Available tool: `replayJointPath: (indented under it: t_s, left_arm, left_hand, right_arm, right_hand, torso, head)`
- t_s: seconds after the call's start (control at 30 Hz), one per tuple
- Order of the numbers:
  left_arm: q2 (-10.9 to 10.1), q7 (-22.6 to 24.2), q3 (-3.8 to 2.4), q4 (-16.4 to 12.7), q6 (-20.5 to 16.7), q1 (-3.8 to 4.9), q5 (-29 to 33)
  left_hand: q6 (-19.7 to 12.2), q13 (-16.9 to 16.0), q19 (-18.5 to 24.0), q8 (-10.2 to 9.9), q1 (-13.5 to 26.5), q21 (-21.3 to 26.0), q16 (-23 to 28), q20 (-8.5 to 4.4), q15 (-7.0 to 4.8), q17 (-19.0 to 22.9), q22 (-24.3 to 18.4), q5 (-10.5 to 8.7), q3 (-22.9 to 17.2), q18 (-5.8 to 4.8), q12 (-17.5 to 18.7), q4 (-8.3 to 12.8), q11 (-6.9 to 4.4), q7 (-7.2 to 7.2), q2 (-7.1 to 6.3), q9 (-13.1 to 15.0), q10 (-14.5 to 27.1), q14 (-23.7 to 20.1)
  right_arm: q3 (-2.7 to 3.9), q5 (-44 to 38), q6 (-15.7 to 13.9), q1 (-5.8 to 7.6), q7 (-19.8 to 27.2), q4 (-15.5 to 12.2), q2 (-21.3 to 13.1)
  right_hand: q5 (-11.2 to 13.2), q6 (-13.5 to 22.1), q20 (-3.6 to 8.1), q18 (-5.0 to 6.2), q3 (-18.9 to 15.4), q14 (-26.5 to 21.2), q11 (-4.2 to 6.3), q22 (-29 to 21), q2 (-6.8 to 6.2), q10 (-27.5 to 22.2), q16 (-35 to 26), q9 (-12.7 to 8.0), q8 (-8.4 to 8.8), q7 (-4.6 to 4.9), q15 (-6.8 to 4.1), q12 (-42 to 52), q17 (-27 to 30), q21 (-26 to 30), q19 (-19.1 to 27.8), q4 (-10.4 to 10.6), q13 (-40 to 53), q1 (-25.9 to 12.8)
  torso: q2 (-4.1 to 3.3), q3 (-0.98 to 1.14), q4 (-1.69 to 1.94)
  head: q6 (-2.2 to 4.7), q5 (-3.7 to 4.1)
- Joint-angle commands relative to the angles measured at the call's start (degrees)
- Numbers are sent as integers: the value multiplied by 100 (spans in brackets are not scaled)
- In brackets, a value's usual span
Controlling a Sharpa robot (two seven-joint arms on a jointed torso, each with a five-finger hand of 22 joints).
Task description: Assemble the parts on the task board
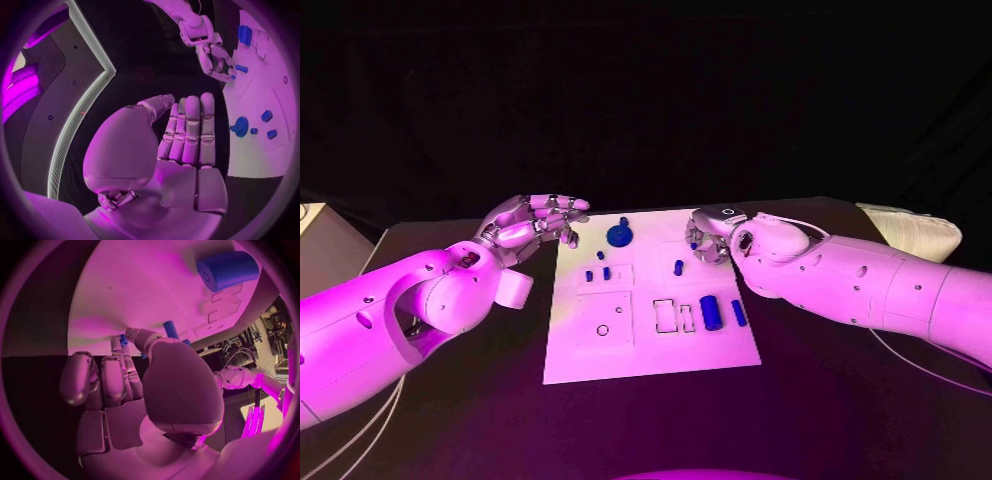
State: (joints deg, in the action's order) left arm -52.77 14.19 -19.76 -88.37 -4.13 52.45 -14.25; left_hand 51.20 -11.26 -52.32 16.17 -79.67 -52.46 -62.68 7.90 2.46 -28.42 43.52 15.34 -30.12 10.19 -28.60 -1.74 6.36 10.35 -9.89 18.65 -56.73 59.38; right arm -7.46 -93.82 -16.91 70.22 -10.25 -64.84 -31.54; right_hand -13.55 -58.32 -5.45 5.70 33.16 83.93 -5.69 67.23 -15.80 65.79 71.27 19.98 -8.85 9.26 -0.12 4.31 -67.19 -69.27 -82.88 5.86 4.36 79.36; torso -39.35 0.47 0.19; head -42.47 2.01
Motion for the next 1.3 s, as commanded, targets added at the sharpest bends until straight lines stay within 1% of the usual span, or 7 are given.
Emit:
replayJointPath:
  t_s: [0.03, 0.17, 0.3, 0.57, 0.83, 1.0, 1.3]
  left_arm:
    - [1, 10, -5, -20, 68, -4, -79]
    - [-2, -10, -5, -17, 74, -4, -105]
    - [-7, -27, -6, -17, 76, -4, -127]
    - [-7, -55, -6, -21, 81, -4, -194]
    - [-10, -68, -6, -31, 103, -5, -278]
    - [-15, -69, -6, -32, 108, -6, -310]
    - [-23, -58, -6, -28, 98, -10, -343]
  left_hand:
    - [-52, -10, -44, -28, 13, 43, 21, -18, -18, 1, -12, 14, 27, 37, -24, -1, 3, 18, -3, -7, 53, -8]
    - [-52, -10, -44, -28, 13, 43, 21, -18, -18, 1, -12, 14, 27, 37, -24, -1, 3, 18, -3, -7, 53, -8]
    - [-60, -10, -48, -31, 10, 47, 20, -17, -16, 0, -15, 15, 28, 37, -23, -1, 7, 22, -3, -10, 59, -8]
    - [-70, -11, -57, -36, -4, 53, 20, -16, -13, 0, -21, 20, 24, 37, -24, 5, 10, 26, 1, -13, 70, -8]
    - [-80, -14, -71, -39, -46, 59, 22, -16, -13, 0, -27, 30, 13, 39, -29, 30, 13, 30, 7, -18, 83, -10]
    - [-85, -14, -75, -41, -58, 60, 23, -17, -13, 0, -28, 32, 10, 39, -30, 38, 15, 32, 8, -20, 89, -11]
    - [-95, -15, -82, -46, -71, 61, 25, -17, -11, 1, -29, 34, 9, 39, -30, 48, 20, 38, 4, -24, 101, -13]
  right_arm:
    - [-14, -72, 47, -45, 17, 4, 43]
    - [-14, -74, 69, -54, -12, 7, 48]
    - [-14, -102, 104, -58, -53, 9, 46]
    - [-14, -228, 188, -74, -182, 19, 78]
    - [-28, -347, 356, -106, -330, 84, 127]
    - [-33, -446, 167, -117, -452, 50, 97]
    - [-33, -526, -436, -124, -620, -119, -8]
  right_hand:
    - [-43, -58, -9, -83, 52, 263, 41, 13, 103, 56, 45, 25, -46, -34, 22, 10, 6, -18, -10, 9, -4, -18]
    - [-58, -130, 5, -86, 91, 252, 70, 53, 166, 131, 89, 67, -106, -65, 0, 37, 7, -51, -8, -3, 10, -14]
    - [2, -260, 38, -92, 187, 238, 125, 116, 325, 276, 141, 147, -221, -119, -44, 84, 18, -101, -8, -74, 35, 55]
    - [5, -394, 93, -119, 263, 223, 204, 277, 530, 508, 180, 292, -395, -190, -106, 112, 70, -237, -39, -158, 81, 56]
    - [37, -353, 98, -120, 248, 211, 186, 282, 494, 447, 180, 342, -421, -190, -92, 21, 115, -231, -25, -177, 53, -23]
    - [-19, -353, 101, -124, 316, 205, 196, 316, 525, 491, 188, 378, -448, -193, -101, 6, 136, -257, -30, -244, 48, 20]
    - [-135, -391, 118, -151, 448, 204, 225, 458, 510, 617, 230, 445, -510, -216, -127, 1, 140, -381, -71, -349, 52, 17]
  torso:
    - [-2, 0, -2]
    - [-1, 2, -2]
    - [-2, 4, -7]
    - [1, 5, -2]
    - [1, 5, -1]
    - [0, 4, -7]
    - [0, 2, -4]
  head:
    - [-15, -6]
    - [-28, -6]
    - [-43, -2]
    - [-72, 7]
    - [-77, 9]
    - [-90, 16]
    - [-78, 14]
